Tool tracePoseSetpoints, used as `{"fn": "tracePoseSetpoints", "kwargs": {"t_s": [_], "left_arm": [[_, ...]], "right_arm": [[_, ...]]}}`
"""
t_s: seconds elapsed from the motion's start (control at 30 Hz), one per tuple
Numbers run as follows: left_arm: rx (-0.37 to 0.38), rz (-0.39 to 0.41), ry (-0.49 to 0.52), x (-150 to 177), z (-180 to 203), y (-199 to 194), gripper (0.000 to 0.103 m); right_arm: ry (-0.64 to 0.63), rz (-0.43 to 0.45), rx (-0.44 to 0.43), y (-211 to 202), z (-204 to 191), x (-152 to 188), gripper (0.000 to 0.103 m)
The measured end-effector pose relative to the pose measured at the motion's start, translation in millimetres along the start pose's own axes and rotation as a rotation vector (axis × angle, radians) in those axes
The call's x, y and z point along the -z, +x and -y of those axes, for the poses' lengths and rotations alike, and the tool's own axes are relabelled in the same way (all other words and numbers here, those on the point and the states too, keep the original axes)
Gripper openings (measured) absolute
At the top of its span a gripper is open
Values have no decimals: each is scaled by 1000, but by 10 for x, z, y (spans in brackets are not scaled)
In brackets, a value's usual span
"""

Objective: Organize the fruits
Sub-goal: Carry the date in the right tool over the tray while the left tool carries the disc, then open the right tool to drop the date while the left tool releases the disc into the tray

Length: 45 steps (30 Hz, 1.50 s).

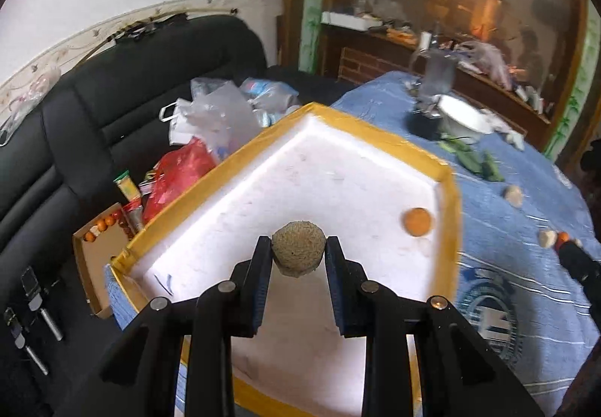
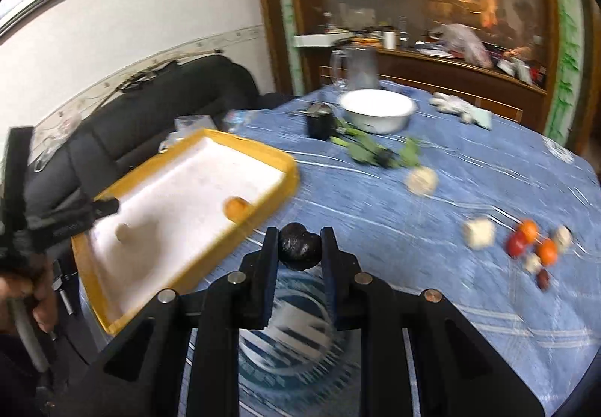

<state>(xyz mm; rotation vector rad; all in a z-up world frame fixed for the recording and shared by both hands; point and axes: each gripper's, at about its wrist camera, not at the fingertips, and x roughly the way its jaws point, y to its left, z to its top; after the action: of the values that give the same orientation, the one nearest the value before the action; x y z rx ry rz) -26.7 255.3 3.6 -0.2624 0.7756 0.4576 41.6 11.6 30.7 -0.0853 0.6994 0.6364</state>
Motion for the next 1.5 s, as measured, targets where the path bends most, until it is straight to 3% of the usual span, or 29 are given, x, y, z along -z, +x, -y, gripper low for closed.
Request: {"fn": "tracePoseSetpoints", "kwargs": {"t_s": [0.23, 0.47, 1.17, 1.2, 1.23, 1.27, 1.3, 1.5], "left_arm": [[-33, -40, -24, -46, -240, 190, 28], [-56, -69, -20, -72, -318, 321, 28], [-84, -102, -53, -119, -414, 492, 29], [-82, -110, -59, -115, -421, 500, 31], [-79, -119, -69, -116, -436, 508, 43], [-75, -124, -87, -109, -457, 501, 54], [-71, -116, -103, -101, -472, 475, 55], [-72, -74, -117, -69, -419, 306, 60]], "right_arm": [[-38, -30, -92, 550, -451, -340, 24], [-81, -108, -119, 1168, -800, -405, 24], [-156, -229, -33, 1920, -810, -565, 24], [-157, -239, -27, 1936, -803, -565, 26], [-159, -247, -21, 1942, -796, -560, 27], [-161, -248, -15, 1936, -783, -555, 38], [-158, -242, -8, 1918, -755, -552, 53], [-105, -173, 9, 1539, -478, -532, 64]]}}
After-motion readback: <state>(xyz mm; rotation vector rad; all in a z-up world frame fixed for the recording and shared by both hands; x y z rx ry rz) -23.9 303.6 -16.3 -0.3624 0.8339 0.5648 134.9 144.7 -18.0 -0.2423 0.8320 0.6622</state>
